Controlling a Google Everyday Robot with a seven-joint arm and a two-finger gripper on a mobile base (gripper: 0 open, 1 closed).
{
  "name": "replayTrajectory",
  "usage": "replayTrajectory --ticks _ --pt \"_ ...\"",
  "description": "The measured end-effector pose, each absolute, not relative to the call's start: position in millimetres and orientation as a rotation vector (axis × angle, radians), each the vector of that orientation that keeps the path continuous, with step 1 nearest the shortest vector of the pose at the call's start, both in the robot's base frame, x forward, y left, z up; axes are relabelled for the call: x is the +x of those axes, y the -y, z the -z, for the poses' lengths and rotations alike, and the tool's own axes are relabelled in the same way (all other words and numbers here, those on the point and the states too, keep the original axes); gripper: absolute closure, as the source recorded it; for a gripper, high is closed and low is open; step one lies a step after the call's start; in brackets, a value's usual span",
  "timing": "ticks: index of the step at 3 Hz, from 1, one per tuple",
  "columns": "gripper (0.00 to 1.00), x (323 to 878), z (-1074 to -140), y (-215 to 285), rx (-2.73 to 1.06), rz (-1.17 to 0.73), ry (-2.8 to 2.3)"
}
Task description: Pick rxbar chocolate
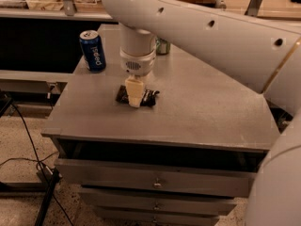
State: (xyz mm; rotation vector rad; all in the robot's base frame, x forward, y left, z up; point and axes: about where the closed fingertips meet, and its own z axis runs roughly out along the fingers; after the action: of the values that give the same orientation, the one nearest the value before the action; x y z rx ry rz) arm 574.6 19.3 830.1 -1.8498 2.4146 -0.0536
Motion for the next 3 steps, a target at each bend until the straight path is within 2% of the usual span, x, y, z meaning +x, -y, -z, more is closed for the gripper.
replayTrajectory --ticks 2,3 --pt "0.83 575 -830 -20 -1.846 0.054 -2.409" --pt "1.00 576 -845 -19 -1.844 -0.101 -2.340"
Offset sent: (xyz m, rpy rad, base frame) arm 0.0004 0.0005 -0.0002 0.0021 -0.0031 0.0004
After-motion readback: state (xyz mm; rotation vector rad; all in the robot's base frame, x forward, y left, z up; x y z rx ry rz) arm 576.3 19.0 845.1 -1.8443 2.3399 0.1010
